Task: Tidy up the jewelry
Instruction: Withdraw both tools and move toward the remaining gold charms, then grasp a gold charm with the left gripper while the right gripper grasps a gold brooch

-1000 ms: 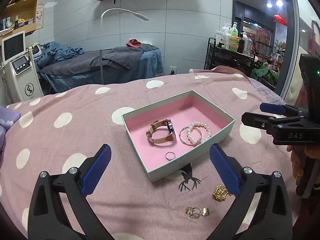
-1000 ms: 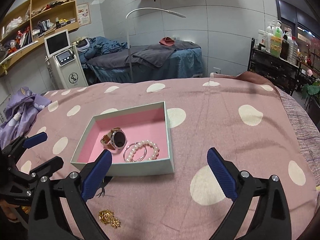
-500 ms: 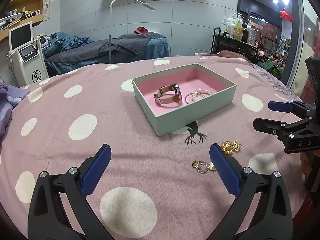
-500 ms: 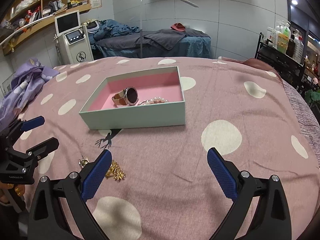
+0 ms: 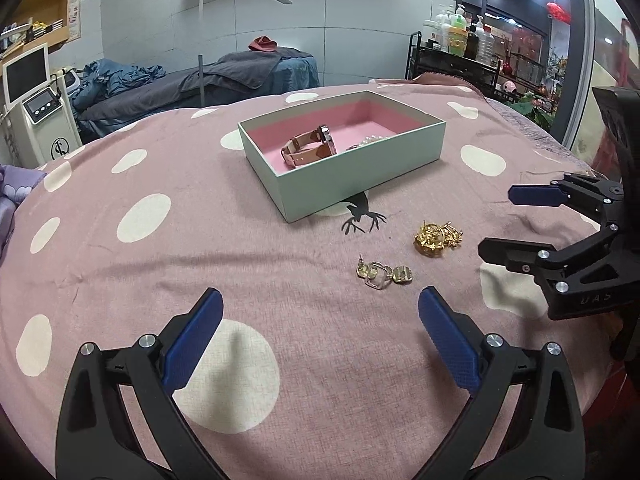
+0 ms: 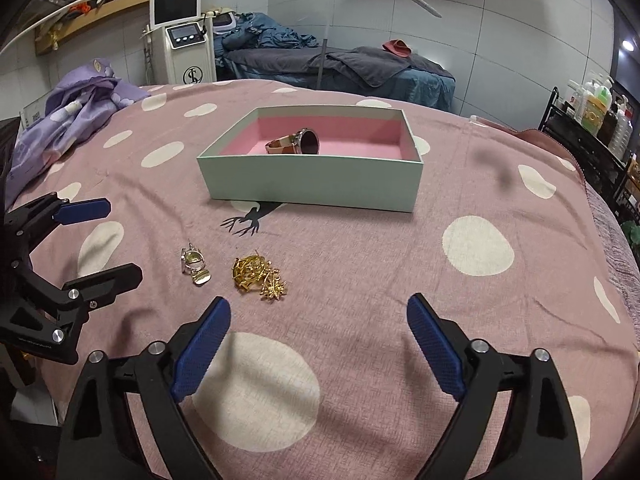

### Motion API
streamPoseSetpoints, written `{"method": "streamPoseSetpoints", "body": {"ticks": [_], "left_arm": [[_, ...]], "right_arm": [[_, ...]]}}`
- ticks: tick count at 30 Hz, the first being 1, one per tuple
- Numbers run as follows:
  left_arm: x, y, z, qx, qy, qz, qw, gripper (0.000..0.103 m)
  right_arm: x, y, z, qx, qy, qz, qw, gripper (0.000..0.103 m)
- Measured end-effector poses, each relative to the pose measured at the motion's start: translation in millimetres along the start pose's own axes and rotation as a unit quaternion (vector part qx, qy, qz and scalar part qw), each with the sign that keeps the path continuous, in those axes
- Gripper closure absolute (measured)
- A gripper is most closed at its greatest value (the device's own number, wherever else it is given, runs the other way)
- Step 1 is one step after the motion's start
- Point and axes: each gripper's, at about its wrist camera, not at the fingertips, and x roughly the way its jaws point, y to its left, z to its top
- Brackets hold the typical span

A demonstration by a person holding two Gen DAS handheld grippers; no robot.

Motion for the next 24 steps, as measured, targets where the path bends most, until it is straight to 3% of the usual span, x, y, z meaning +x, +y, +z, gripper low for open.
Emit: {"method": "streamPoseSetpoints", "body": {"ticks": [5, 11, 18, 24], "left_arm": [[6, -6, -1, 0.009, 0.013, -0.014, 0.9998, 0.026], [16, -11, -3, 0.027, 0.033, -0.023, 0.9988, 0.045], [30, -14, 4, 0.046, 0.042, -0.027, 0.9977, 0.054], [38, -23, 11, 0.055, 0.044, -0.043, 0.9966, 0.071]], "right_arm": [[12, 9, 1, -0.022, 0.026, 0.006, 0.999, 0.049], [19, 17, 5, -0.039, 0.037, 0.005, 0.999, 0.061], [26, 18, 12, -0.037, 0.043, 0.014, 0.998, 0.076], [30, 18, 14, -0.032, 0.046, 0.022, 0.998, 0.085]]}}
